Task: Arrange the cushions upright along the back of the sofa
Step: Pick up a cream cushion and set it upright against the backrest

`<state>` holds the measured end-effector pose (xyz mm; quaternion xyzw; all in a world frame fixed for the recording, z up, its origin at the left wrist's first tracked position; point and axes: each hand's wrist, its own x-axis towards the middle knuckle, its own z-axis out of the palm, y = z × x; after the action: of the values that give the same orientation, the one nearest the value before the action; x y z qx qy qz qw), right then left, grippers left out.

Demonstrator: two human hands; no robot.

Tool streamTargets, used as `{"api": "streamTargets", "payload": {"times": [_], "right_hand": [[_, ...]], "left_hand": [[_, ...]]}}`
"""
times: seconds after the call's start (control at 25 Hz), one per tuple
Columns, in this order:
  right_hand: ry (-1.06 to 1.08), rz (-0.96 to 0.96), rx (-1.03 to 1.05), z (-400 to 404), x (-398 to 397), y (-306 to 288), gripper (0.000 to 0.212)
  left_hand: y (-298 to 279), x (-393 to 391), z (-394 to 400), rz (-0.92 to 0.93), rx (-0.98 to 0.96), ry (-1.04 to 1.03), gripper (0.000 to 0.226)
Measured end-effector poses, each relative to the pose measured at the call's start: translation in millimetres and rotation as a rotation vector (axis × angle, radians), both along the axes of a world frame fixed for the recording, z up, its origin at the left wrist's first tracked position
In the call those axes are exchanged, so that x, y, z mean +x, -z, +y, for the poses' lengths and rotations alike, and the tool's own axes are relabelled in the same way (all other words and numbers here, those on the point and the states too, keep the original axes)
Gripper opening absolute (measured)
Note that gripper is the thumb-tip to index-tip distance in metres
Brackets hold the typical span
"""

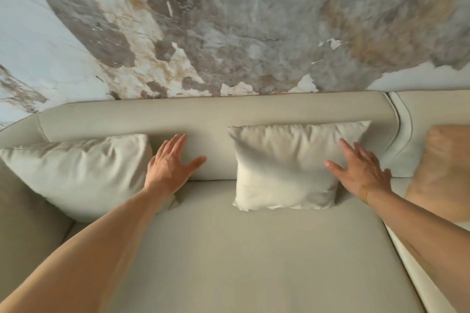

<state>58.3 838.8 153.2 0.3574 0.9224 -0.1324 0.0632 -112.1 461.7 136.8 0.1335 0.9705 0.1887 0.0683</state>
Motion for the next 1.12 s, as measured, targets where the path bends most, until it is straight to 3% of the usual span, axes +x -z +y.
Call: {"api": "streamTargets", "payload": {"times": [0.28,0.48,0.6,0.72,0.96,1.12], "right_hand": [[0.038,0.169,-0.054,116,-26,15,0.079],[-0.038,0.167,-0.139,144,-60,36,0.070],[0.008,0.305,-0.155,141,-60,48,0.050],[0.055,0.388,-0.134,134,-56,51,0.041],[0.084,0.369,-0.109,112,-64,40,0.037],[0.088,0.350,-0.120,86,-77,39,0.036]], "left_hand": [[7,-41,82,-0.020,-0.175,0.072,0.083],[15,-65,131,-0.003,-0.053,0.034,0.051],[25,-67,136,0.041,0.041,-0.081,0.026],[27,-68,136,0.052,0.069,-0.119,0.016],[15,-74,116,0.120,0.091,-0.144,0.010],[11,-77,92,0.091,-0.057,-0.123,0.015]]}}
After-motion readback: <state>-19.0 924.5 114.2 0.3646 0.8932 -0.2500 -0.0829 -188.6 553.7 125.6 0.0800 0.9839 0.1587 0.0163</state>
